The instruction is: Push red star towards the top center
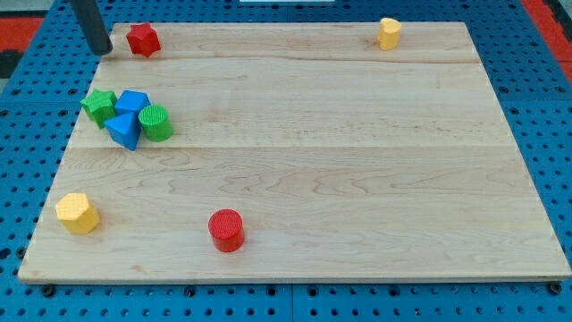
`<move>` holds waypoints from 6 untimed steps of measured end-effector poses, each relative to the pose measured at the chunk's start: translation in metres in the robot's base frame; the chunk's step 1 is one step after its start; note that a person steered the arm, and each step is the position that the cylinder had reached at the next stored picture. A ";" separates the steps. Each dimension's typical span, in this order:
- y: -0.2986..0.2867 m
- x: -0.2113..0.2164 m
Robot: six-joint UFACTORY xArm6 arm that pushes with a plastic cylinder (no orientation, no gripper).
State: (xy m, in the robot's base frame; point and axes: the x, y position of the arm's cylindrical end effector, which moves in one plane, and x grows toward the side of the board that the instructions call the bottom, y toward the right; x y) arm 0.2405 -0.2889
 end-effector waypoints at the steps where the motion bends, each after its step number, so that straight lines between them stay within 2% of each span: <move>1: 0.070 0.001; 2: 0.186 0.006; 3: 0.154 0.014; 6: 0.178 -0.032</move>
